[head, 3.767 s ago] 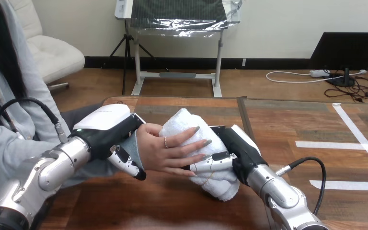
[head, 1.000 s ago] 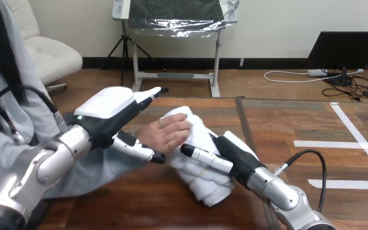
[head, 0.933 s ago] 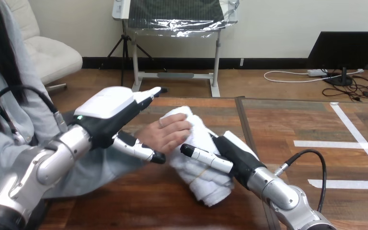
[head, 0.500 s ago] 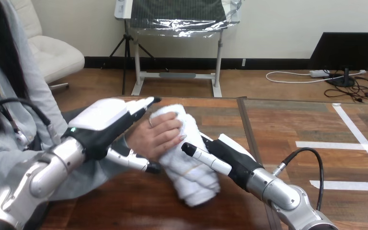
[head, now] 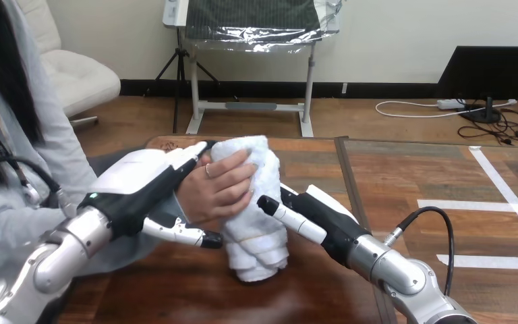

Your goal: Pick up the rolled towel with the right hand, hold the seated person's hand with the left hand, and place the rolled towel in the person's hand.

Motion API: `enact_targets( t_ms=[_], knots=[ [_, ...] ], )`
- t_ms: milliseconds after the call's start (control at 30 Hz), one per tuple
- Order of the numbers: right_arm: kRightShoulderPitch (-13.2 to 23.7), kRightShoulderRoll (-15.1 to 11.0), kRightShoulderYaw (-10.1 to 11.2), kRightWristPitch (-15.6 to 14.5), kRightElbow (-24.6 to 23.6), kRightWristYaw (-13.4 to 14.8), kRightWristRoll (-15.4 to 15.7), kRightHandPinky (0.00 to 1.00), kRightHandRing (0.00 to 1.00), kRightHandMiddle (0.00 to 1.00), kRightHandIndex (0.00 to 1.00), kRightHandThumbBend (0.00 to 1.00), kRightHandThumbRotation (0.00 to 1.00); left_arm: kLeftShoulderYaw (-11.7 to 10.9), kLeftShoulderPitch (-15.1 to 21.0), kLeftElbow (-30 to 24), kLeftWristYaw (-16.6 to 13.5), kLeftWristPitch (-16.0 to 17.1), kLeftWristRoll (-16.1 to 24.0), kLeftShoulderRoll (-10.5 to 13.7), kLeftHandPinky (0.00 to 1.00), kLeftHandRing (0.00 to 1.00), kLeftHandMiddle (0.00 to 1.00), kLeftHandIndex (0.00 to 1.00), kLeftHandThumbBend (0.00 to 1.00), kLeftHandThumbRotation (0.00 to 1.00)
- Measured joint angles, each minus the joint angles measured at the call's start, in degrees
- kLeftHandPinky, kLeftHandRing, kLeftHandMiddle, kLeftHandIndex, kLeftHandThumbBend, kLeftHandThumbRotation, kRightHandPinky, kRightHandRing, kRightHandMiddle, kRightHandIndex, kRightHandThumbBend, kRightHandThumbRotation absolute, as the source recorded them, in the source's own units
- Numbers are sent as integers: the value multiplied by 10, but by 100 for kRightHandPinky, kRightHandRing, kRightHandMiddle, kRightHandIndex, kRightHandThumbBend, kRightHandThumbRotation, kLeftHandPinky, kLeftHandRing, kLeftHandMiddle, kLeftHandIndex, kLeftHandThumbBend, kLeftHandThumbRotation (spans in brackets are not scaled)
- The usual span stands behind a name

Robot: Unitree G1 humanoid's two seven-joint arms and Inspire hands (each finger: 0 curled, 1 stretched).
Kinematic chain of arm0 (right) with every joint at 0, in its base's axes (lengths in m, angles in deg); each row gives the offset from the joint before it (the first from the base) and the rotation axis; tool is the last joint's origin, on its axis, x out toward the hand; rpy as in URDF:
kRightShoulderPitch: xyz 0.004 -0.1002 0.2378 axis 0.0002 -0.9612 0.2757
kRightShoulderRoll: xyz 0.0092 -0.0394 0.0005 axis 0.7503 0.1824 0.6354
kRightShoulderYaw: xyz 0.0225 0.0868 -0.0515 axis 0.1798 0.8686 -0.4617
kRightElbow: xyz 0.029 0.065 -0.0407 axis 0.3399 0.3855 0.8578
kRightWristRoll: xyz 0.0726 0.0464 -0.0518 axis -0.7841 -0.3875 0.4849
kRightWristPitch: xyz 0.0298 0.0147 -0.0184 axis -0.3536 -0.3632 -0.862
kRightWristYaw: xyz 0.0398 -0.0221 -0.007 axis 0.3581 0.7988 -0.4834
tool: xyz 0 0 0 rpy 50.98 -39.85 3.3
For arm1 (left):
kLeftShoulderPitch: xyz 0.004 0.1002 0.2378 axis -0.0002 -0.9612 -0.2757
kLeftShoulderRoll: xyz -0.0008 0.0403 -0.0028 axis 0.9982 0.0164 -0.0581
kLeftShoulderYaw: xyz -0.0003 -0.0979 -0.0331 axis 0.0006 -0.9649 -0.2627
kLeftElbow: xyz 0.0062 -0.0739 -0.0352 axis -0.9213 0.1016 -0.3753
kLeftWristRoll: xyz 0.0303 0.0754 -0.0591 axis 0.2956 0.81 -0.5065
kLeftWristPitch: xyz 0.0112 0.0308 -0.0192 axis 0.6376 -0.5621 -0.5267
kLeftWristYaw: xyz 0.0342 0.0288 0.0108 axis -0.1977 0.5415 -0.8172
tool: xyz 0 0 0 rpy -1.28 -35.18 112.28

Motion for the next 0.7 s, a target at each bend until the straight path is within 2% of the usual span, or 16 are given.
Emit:
enact_targets(
  t_ms=[367, 700],
  knots=[
    [-2, -5, 12, 9, 0, -18, -25, 100, 100, 100, 100, 100, 100, -16, -34, -29, -17, 4, -1, 0, 92, 98, 100, 100, 100, 65],
    [-4, -8, 24, 25, 0, -33, -45, 100, 100, 100, 100, 100, 100, -28, -73, -68, -16, 5, -19, 0, 93, 99, 100, 100, 100, 67]
  ],
)
